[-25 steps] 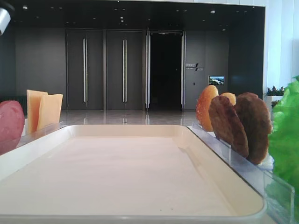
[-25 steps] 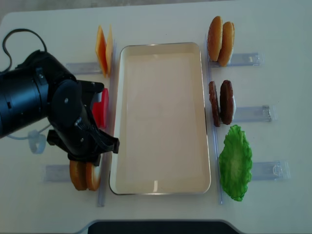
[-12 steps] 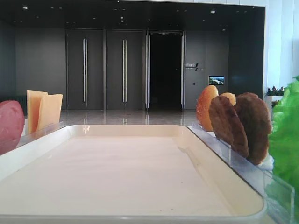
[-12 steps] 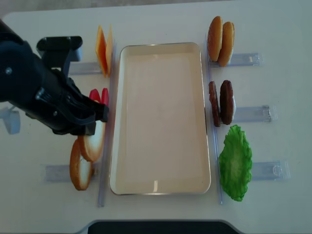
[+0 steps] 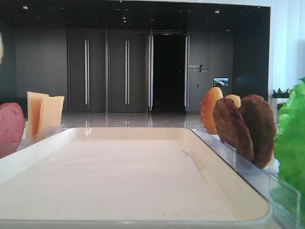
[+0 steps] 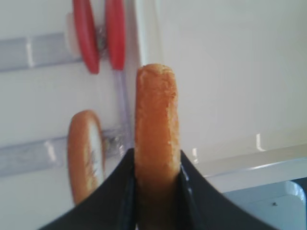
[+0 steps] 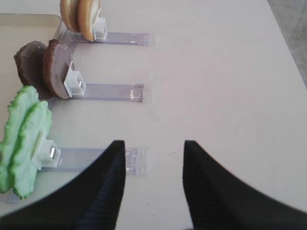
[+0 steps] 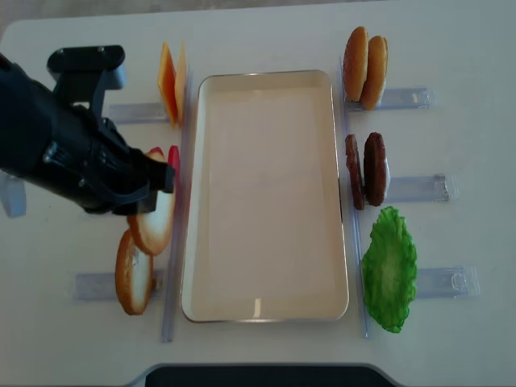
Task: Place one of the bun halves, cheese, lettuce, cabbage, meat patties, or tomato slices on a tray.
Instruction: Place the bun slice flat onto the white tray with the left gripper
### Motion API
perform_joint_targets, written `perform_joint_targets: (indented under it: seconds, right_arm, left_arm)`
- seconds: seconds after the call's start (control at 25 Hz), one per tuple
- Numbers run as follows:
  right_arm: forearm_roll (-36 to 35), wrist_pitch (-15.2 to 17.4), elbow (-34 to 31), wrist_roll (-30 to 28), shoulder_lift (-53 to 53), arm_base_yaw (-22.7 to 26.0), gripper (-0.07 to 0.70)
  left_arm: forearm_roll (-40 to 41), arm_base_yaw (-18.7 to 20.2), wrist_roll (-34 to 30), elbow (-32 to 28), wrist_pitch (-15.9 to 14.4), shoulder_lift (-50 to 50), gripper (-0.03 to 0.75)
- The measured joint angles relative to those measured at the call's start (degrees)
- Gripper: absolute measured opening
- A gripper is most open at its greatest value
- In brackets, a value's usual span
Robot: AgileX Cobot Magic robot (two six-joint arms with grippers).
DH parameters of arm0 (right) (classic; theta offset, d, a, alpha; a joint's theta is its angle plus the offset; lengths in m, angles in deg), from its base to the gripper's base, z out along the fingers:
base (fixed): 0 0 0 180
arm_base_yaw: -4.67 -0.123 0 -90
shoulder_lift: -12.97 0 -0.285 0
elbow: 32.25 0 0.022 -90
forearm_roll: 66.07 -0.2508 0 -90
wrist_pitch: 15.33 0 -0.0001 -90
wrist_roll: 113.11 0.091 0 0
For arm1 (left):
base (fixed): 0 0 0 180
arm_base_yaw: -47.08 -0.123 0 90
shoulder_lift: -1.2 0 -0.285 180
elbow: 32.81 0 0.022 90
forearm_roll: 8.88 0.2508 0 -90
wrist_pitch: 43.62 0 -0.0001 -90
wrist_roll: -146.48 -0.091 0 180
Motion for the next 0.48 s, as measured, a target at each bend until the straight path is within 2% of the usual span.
perform_joint_targets:
  seconds: [0.16, 0.24, 0.36, 0.48]
  right_arm:
    - [0.0, 0.0, 0.0, 0.0, 0.0, 0.0, 0.307]
    - [0.0, 0.0, 0.0, 0.0, 0.0, 0.0, 0.307]
    - [0.0, 0.0, 0.0, 0.0, 0.0, 0.0, 0.307]
    - [0.0, 0.0, 0.0, 0.0, 0.0, 0.0, 0.307]
  left_arm:
    - [-11.93, 0.0, -8.81, -1.72, 13.5, 0.0, 0.139]
    - [-22.31, 0.0, -16.24, -3.68, 19.34, 0.0, 0.139]
    - [-38.51, 0.0, -28.55, -6.36, 24.12, 0.0, 0.139]
    - [-49.78, 0.0, -37.66, -8.34, 26.66, 0.0, 0.139]
